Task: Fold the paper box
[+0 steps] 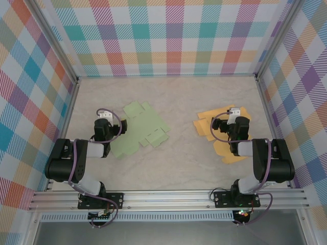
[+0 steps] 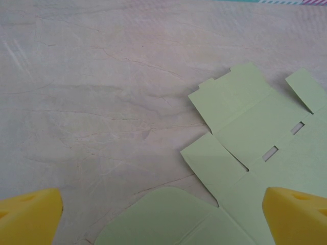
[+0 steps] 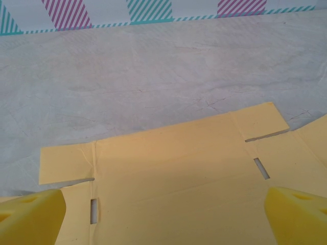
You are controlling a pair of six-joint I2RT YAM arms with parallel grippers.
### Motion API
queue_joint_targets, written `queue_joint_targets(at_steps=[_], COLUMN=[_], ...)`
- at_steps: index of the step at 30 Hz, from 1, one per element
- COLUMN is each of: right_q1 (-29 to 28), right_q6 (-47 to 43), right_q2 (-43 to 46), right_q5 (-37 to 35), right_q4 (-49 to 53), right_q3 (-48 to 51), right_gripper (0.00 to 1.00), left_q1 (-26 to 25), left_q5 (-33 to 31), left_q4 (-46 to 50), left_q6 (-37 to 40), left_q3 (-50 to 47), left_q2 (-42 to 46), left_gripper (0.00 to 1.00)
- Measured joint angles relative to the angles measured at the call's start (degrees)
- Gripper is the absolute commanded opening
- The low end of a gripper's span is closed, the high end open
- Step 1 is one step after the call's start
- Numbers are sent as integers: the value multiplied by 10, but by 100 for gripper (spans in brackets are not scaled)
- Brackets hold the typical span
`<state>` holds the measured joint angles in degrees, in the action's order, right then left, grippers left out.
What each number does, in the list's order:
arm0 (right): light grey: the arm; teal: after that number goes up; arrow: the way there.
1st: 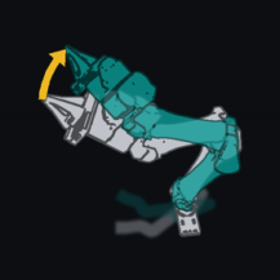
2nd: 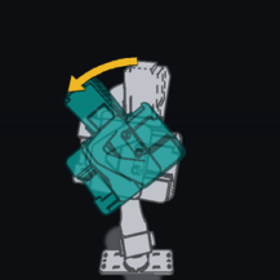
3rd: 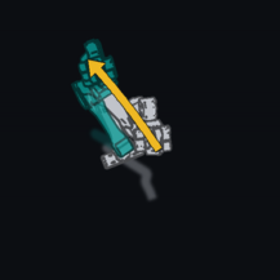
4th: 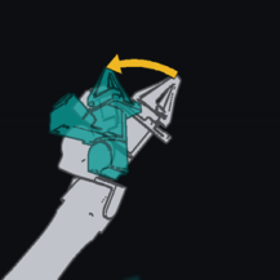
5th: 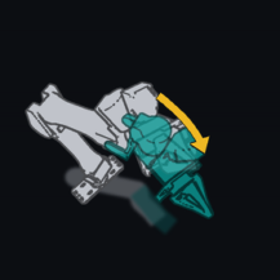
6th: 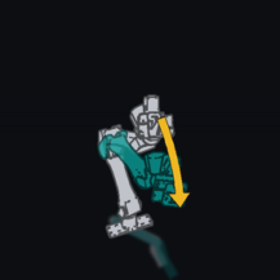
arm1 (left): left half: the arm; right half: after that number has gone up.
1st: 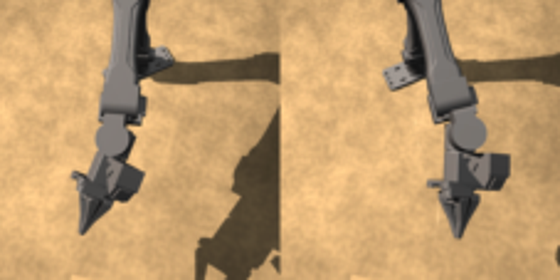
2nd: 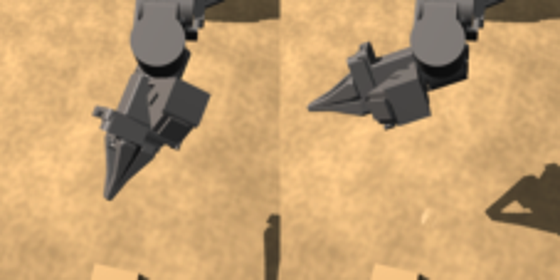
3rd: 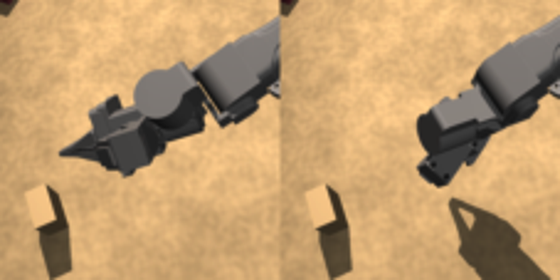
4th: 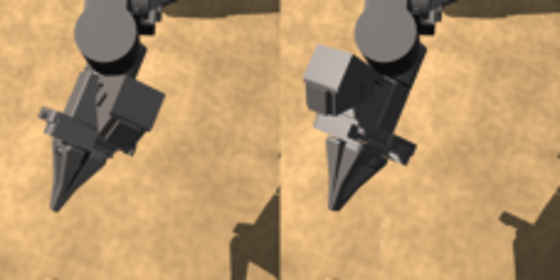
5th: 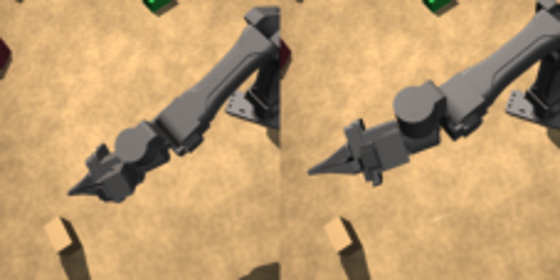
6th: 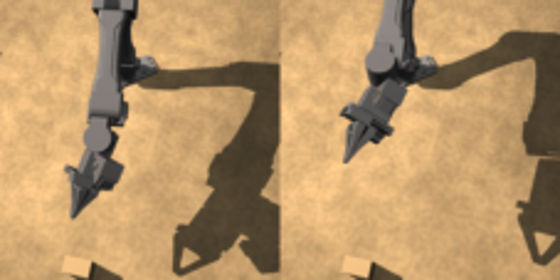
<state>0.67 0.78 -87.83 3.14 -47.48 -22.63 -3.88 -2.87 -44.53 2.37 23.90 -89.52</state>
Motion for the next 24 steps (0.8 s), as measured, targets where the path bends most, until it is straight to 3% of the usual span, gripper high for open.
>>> queue_joint_targets(at_steps=[5, 11, 15, 20, 24], right_q1=[0, 0, 0, 0, 0], right_q6=[-1, 11, 45, 100, 137], right_q2=[30, 157, 237, 296, 325], right_q5=[4, -14, -38, -77, -96], right_q4=[8, 69, 169, 319, 417], right_q3=[13, 15, 4, -40, -68], right_gripper=[100, 100, 100, 100, 100], left_q1=[0, -1, -19, -103, -220], left_q5=[-6, -27, -33, -37, -75], left_q4=[78, 175, 224, 247, 269], left_q6=[0, -26, -77, -159, -222], left_q3=[33, 62, 81, 83, 98], left_q2=[27, 156, 240, 287, 274], left_gripper=[100, 100, 100, 100, 100])
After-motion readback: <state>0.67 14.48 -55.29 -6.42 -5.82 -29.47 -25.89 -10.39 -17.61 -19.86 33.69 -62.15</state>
